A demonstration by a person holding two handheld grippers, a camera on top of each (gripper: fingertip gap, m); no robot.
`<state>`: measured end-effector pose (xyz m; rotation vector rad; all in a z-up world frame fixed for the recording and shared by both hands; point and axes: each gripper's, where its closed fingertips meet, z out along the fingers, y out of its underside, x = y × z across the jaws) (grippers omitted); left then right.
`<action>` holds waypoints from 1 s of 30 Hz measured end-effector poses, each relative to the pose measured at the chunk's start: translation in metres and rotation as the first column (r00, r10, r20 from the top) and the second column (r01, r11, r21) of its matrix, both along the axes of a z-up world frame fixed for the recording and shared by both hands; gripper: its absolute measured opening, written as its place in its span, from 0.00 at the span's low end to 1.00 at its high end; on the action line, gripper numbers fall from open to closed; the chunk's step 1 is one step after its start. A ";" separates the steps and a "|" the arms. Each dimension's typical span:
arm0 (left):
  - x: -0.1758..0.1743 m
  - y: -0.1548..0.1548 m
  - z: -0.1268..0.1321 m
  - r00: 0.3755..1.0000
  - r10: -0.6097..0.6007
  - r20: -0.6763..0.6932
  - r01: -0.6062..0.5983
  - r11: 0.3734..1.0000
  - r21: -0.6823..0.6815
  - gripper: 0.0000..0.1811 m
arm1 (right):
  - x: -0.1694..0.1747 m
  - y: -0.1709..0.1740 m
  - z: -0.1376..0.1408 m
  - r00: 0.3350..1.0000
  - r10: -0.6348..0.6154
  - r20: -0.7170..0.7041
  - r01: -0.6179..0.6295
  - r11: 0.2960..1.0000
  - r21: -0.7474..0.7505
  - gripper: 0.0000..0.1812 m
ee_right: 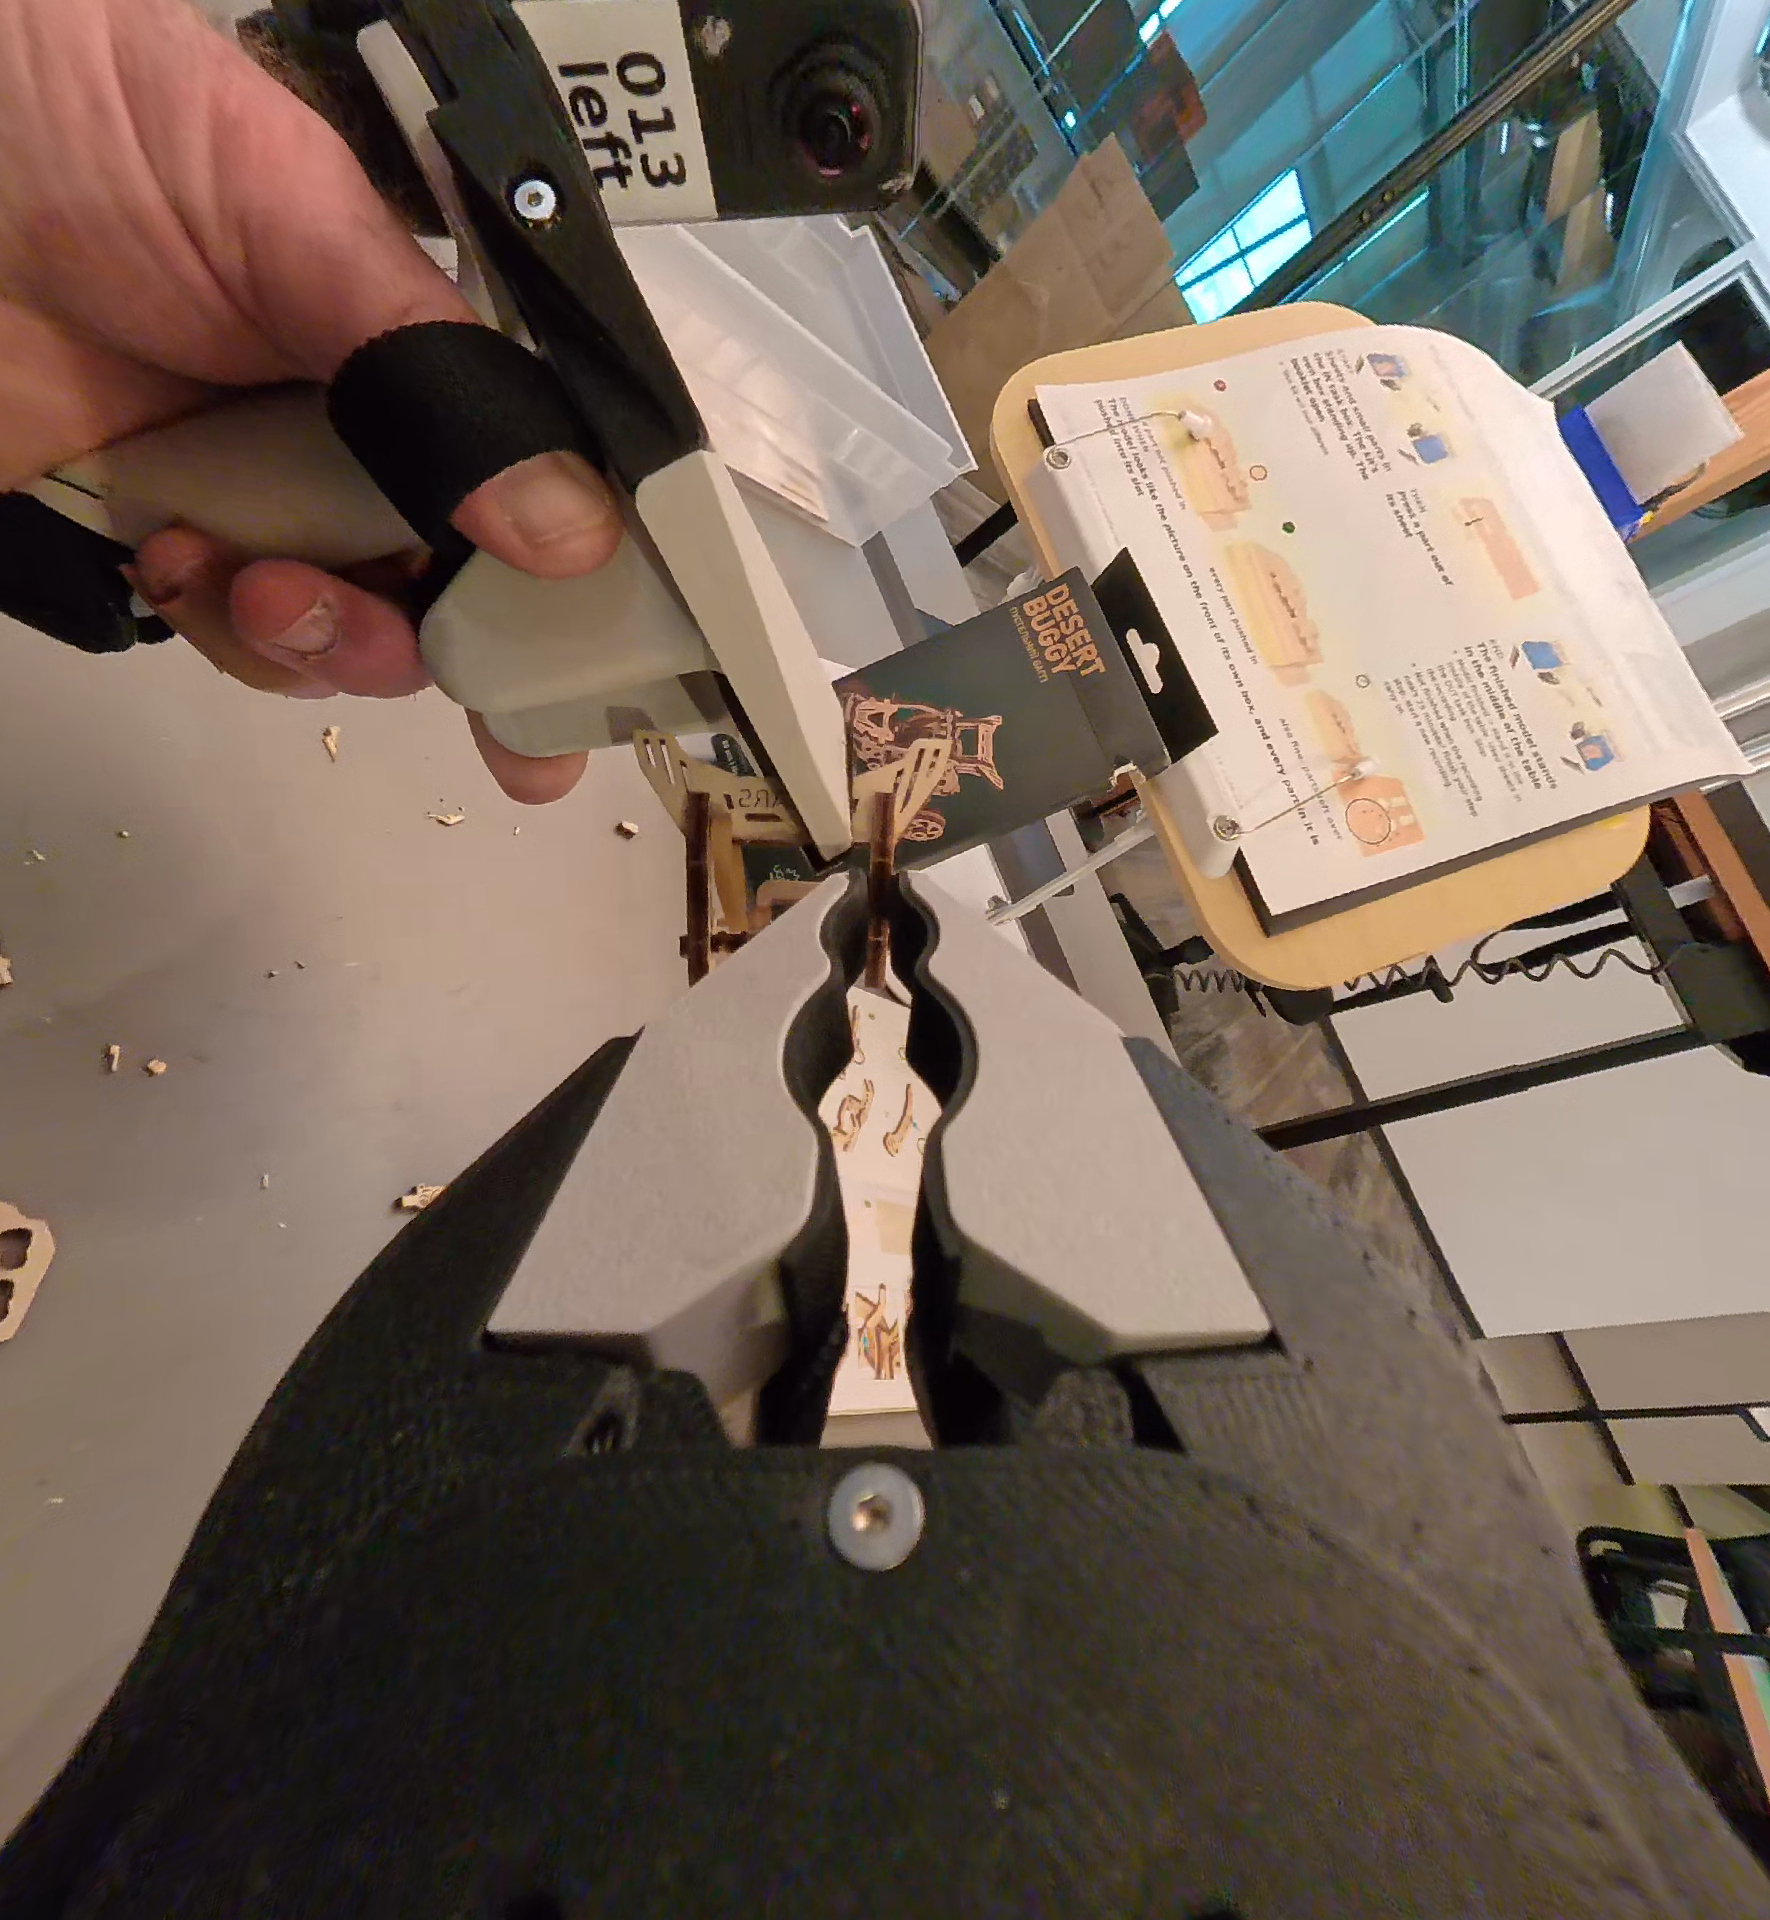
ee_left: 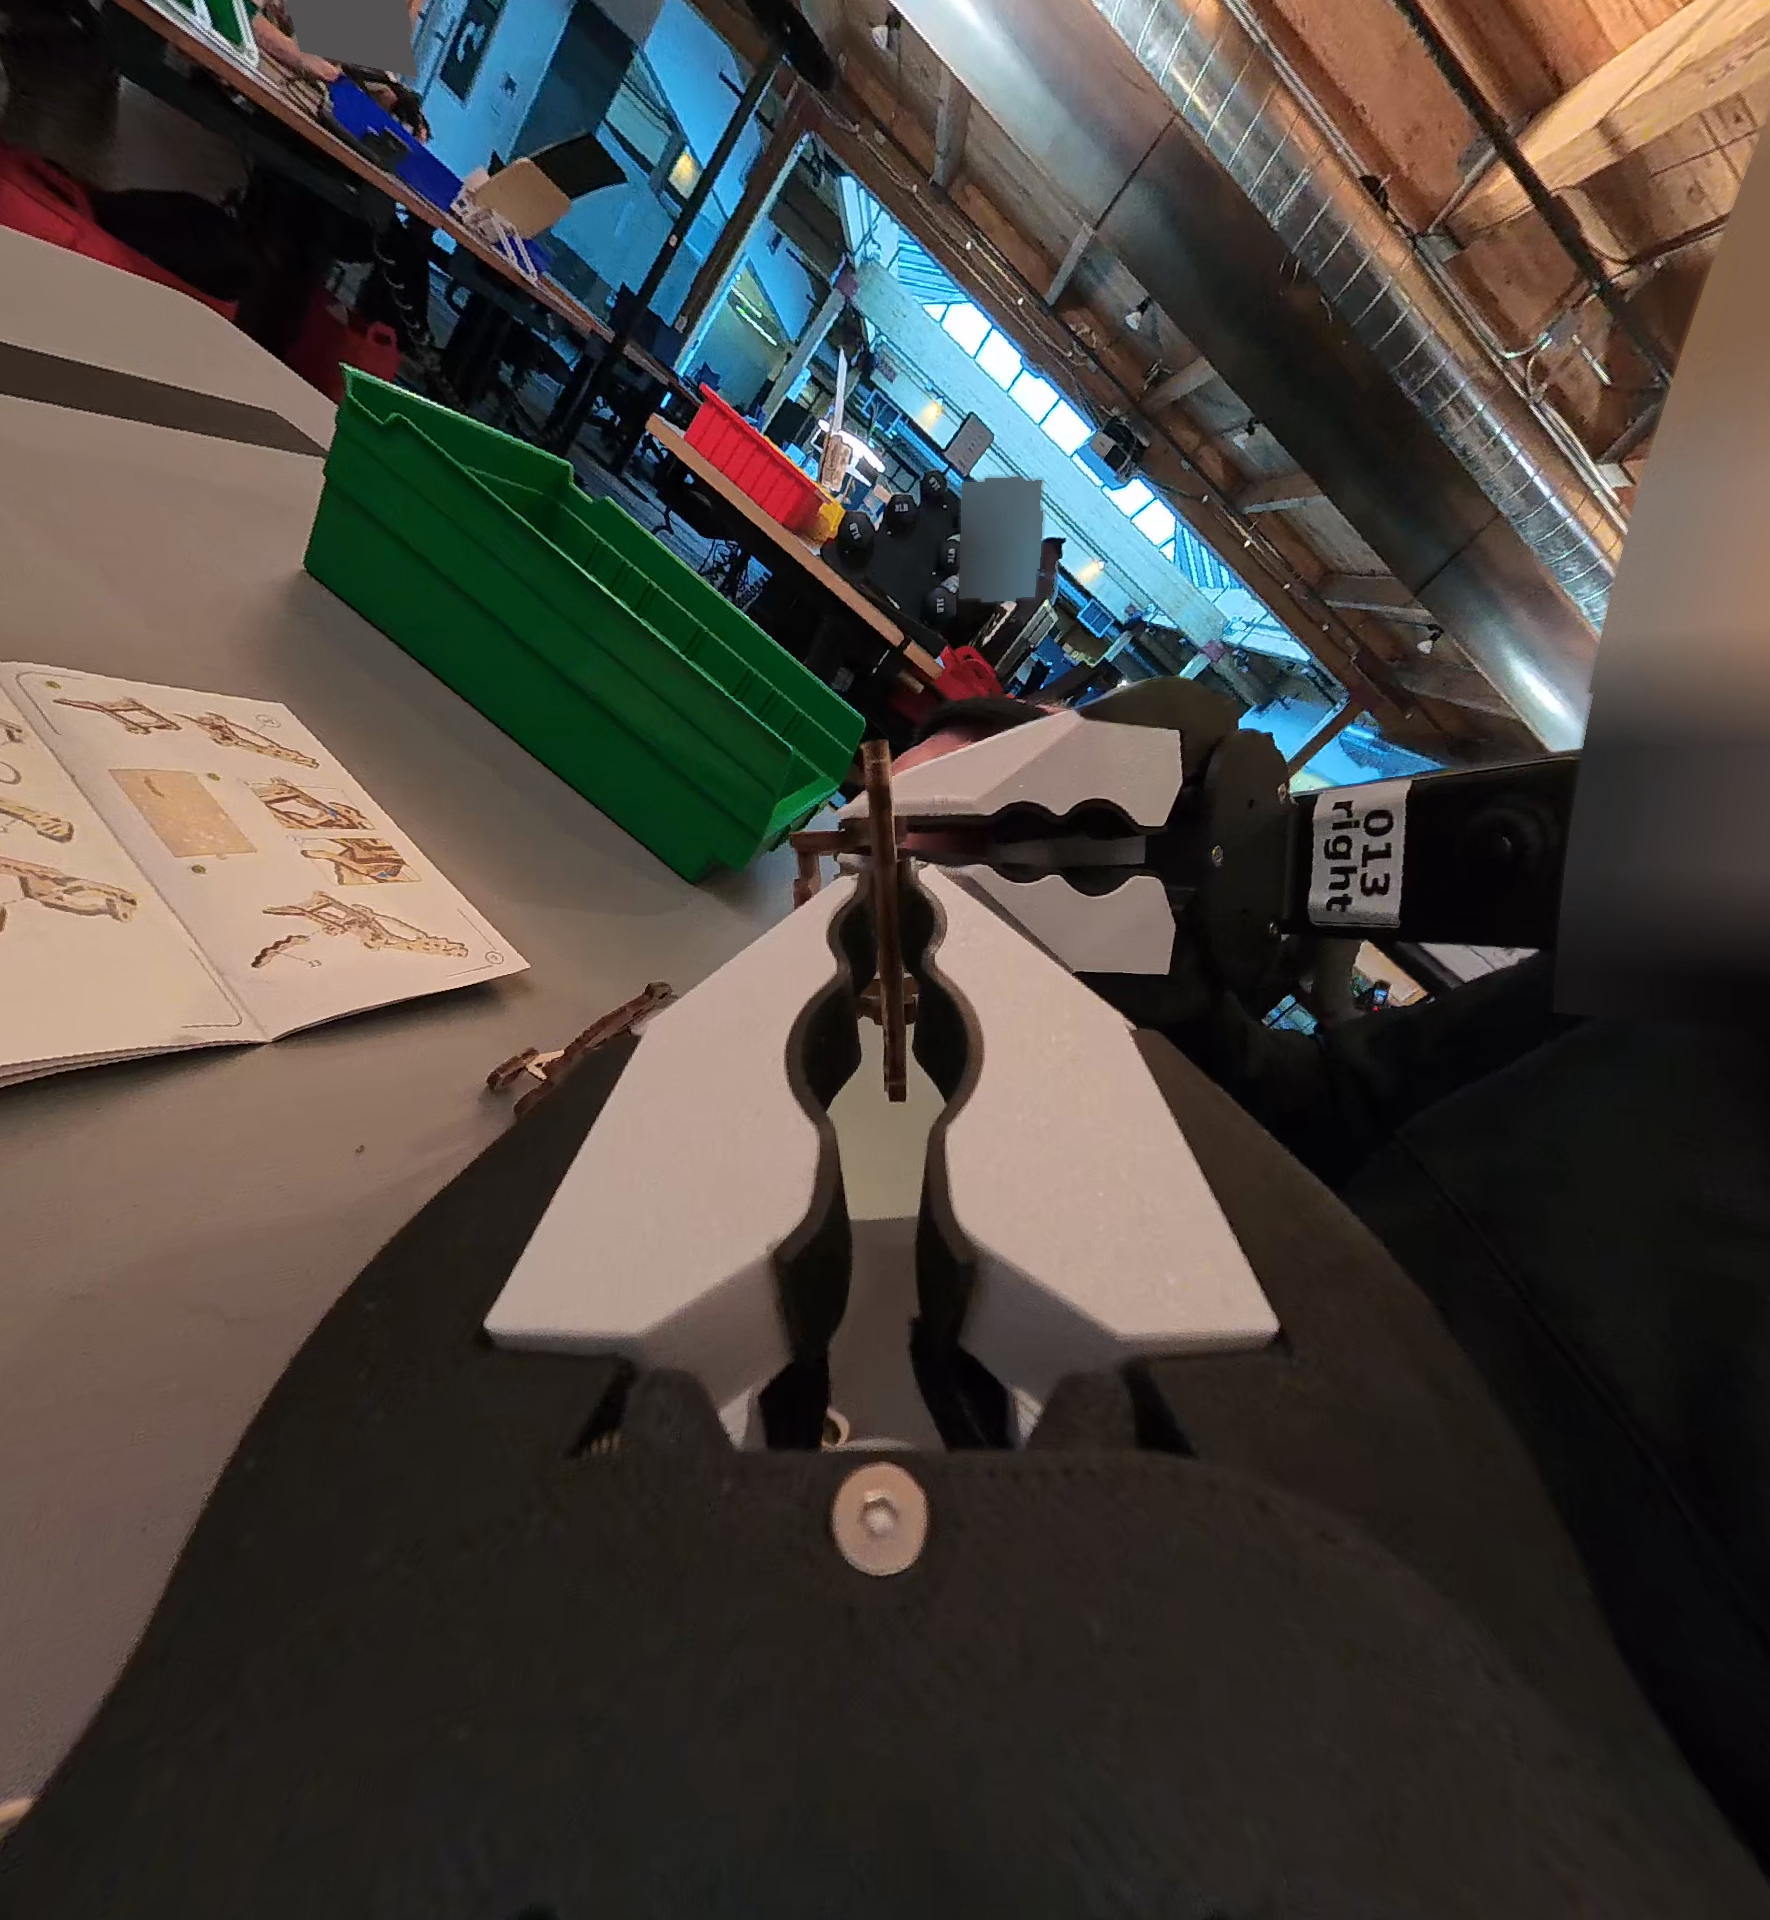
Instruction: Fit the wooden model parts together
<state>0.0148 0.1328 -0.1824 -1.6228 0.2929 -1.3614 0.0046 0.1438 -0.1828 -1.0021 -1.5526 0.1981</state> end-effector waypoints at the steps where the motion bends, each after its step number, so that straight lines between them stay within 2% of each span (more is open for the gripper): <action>1: 0.000 0.000 0.002 1.000 0.000 0.010 0.000 1.000 0.005 0.01 | 0.000 0.000 0.001 1.000 0.001 -0.007 -0.001 1.000 -0.007 0.01; 14: 0.002 -0.001 0.010 0.998 0.037 0.047 -0.040 0.997 0.059 0.01 | 0.003 -0.002 0.008 0.996 -0.041 -0.084 0.039 0.999 -0.029 0.02; 22: 0.002 -0.003 0.018 0.993 0.036 0.110 -0.045 0.995 0.084 0.01 | 0.004 -0.004 0.016 0.990 -0.056 -0.132 0.058 0.998 0.012 0.01; 30: 0.002 -0.004 0.020 0.991 0.059 0.117 -0.072 0.992 0.104 0.01 | 0.005 -0.004 0.018 0.987 -0.071 -0.142 0.074 0.997 0.018 0.01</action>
